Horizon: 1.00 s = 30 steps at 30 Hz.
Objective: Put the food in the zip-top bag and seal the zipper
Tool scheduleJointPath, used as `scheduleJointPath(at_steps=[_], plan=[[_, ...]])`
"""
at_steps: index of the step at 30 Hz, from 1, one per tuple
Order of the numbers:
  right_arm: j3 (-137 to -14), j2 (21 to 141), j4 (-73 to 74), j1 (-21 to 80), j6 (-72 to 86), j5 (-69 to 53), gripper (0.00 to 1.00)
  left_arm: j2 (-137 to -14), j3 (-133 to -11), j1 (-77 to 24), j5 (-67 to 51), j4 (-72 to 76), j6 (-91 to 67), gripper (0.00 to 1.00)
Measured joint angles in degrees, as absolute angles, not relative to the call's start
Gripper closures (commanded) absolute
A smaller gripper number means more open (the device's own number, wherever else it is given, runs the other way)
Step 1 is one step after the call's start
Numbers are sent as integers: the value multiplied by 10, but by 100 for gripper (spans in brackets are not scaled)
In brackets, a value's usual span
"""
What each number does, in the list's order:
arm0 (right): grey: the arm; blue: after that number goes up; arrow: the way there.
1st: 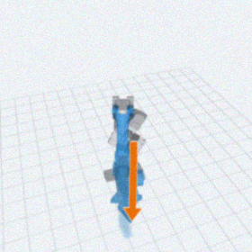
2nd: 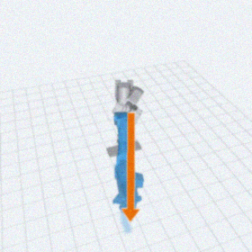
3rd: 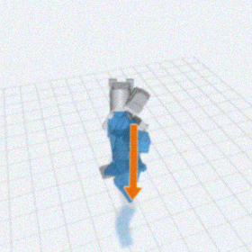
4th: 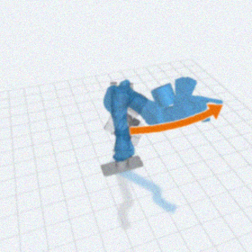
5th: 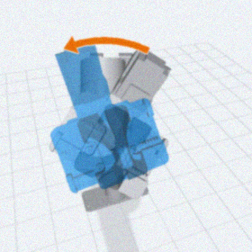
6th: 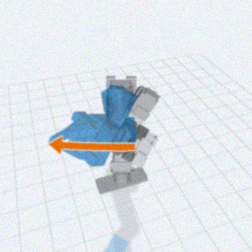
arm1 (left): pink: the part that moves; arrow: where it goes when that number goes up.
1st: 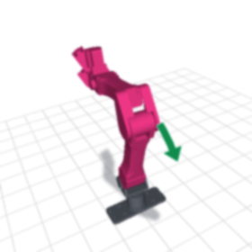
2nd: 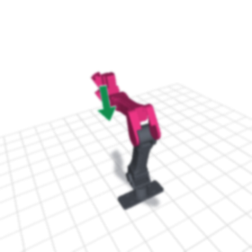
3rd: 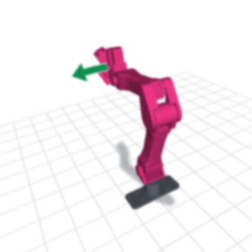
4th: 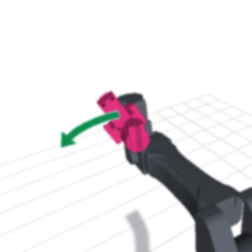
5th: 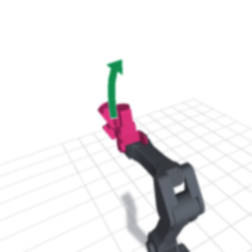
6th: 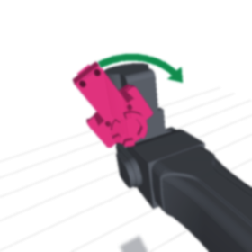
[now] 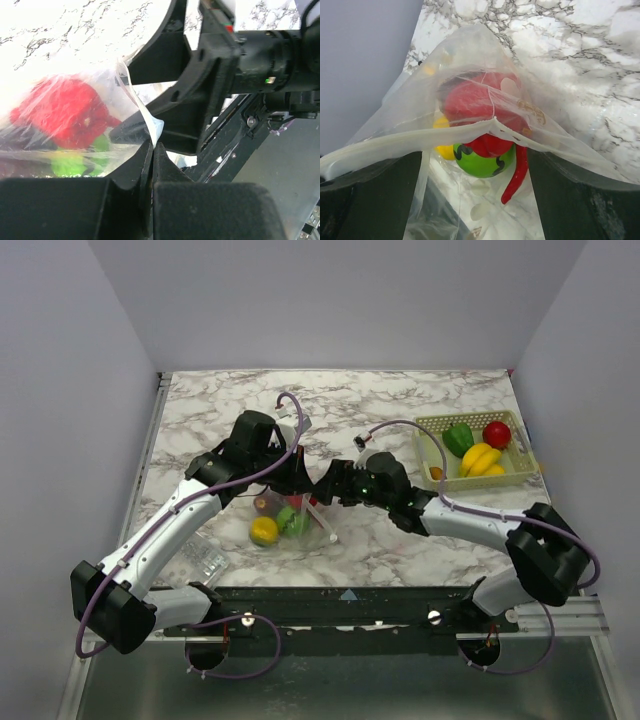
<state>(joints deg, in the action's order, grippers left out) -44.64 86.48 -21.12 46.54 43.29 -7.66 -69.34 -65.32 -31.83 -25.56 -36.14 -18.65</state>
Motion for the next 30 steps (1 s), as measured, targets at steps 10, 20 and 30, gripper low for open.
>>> scheduleJointPath(at_steps=[10,20,30], plan=[[-436,726,-46,466,375,39,23,-693,-652,-319,-256,-361,-187,100],[-471,659,109,434,292,211,9,-693,-652,-317,-256,-361,-187,100],[-535,757,114,210,200,246,9,-693,-652,-317,-256,-361,-187,100]])
